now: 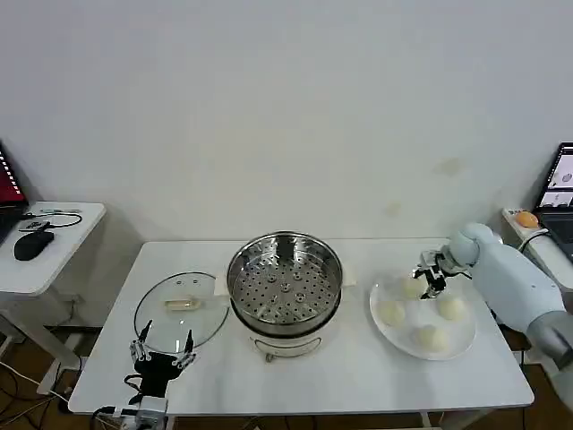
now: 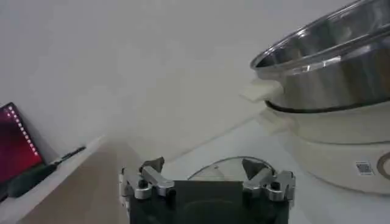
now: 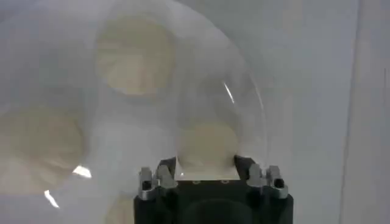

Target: Take steamed baozi put them in steamer then cover it.

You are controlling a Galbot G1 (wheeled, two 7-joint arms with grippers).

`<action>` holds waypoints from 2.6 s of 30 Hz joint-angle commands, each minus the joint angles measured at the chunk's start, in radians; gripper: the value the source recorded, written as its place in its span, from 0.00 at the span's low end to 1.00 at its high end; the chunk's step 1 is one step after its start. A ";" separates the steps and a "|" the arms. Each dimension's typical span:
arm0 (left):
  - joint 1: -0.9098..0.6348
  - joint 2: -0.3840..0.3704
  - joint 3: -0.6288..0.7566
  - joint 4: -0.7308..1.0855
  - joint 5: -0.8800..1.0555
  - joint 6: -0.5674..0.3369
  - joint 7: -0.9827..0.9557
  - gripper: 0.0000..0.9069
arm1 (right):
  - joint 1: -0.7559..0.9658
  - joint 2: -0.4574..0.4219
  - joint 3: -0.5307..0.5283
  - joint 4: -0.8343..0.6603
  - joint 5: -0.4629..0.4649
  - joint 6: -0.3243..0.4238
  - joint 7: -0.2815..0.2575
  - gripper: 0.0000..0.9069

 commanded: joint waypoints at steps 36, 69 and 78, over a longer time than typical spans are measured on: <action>-0.014 0.001 0.008 0.016 -0.012 -0.002 -0.001 1.00 | -0.003 -0.034 -0.064 0.067 0.059 -0.056 0.024 1.00; -0.019 0.006 -0.004 0.024 -0.023 -0.007 -0.006 1.00 | 0.011 0.048 -0.072 -0.065 -0.022 -0.029 0.034 0.70; -0.009 0.006 -0.006 0.014 -0.025 -0.010 -0.008 1.00 | 0.041 0.016 -0.069 -0.025 0.016 -0.015 0.029 0.69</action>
